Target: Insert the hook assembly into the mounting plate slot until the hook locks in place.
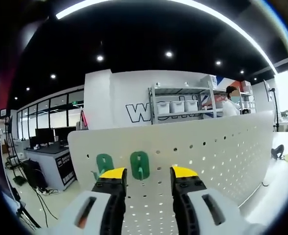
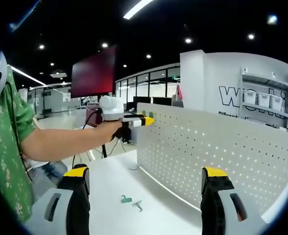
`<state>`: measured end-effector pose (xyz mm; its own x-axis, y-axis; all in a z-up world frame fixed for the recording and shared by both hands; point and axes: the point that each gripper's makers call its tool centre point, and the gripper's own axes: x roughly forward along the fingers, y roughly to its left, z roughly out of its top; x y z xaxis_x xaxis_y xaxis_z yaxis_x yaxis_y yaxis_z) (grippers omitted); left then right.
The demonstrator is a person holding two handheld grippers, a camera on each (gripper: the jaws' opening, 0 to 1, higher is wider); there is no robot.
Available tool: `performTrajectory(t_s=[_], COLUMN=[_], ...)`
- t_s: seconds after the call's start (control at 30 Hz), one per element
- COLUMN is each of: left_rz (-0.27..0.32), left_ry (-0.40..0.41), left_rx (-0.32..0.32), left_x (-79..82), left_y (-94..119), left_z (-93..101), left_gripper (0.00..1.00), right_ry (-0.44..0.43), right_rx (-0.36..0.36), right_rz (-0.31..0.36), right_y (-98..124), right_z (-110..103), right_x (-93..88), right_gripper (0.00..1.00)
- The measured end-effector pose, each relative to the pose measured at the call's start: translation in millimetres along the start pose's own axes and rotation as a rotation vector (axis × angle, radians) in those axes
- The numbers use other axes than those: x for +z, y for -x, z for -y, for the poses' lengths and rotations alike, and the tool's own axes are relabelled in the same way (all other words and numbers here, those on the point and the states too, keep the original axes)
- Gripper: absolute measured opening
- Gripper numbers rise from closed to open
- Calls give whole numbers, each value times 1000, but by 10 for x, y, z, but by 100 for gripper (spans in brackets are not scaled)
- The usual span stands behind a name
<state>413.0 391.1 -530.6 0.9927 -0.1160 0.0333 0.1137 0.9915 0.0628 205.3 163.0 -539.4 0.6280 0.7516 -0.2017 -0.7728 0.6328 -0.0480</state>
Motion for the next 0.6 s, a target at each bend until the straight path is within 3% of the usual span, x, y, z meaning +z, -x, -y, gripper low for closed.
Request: performTrajectory(t_s=[0.6], left_rz=[-13], left_ry=[26], left_rx=[-45], left_x=[-16], left_y=[318], left_z=[170], left_gripper=[51], right_ry=[8], right_rx=[7], right_rz=[15], right_y=[41], right_z=[-81], right_x=[49], right_gripper=[97])
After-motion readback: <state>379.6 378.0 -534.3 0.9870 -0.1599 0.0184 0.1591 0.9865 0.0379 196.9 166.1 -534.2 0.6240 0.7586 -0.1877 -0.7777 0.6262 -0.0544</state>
